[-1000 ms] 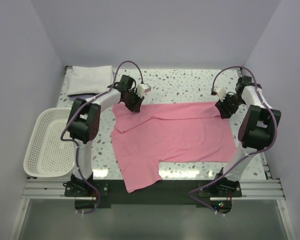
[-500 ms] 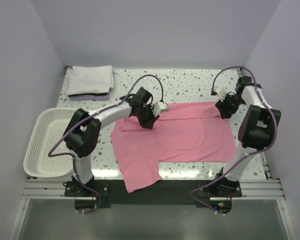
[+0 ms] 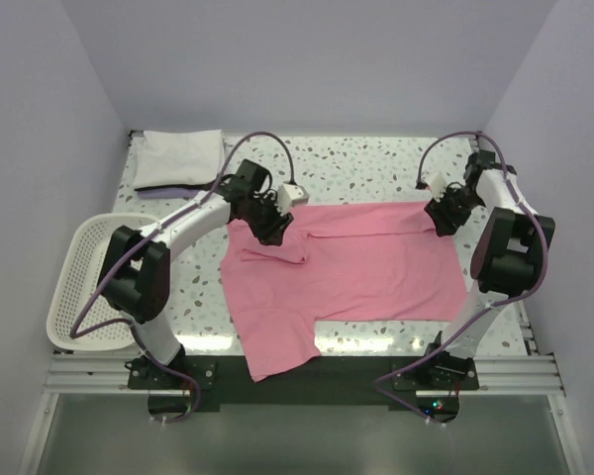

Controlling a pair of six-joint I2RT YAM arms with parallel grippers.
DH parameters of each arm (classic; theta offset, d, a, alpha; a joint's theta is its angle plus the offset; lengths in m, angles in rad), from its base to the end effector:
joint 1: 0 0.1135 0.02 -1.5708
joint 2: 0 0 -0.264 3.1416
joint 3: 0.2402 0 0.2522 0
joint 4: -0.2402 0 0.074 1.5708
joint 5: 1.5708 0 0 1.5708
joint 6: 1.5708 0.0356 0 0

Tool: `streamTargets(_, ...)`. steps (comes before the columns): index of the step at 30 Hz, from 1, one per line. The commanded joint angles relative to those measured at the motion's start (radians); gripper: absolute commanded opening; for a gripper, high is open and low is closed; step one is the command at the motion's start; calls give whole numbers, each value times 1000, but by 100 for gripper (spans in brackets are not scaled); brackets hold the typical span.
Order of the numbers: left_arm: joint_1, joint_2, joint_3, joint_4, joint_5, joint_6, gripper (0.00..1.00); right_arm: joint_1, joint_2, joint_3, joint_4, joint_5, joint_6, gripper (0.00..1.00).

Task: Fold and stack the t-shirts
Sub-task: Fold the tshirt

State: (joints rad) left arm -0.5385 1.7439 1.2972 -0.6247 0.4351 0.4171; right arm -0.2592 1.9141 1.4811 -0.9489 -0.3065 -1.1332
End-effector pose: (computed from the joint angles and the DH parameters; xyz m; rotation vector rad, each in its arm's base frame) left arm 0.3041 -0.1992 0.2285 1.3285 2.2462 -0.6152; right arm 0.3668 -0.0862 0.2078 -1.2208 2.5169 0.1616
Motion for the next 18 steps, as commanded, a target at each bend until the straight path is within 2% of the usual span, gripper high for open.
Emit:
streamTargets(1, 119, 9, 25, -61, 42, 60, 47, 43, -49, 19, -48, -46, 26, 51)
streamTargets(3, 136, -4, -1, -58, 40, 97, 49, 64, -75, -1, -53, -66, 41, 51)
streamTargets(7, 198, -37, -97, 8, 37, 195, 52, 187, -160, -36, -56, -131, 107, 51)
streamTargets(9, 236, -26, -98, 2, 105, 254, 53, 245, -190, -56, -41, -172, 144, 51)
streamTargets(13, 310, -27, -122, 0, 209, 397, 53, 417, -237, -73, 48, -270, 286, 50)
streamTargets(18, 328, -32, -186, 29, 272, 576, 52, 566, -234, -108, 205, -356, 470, 53)
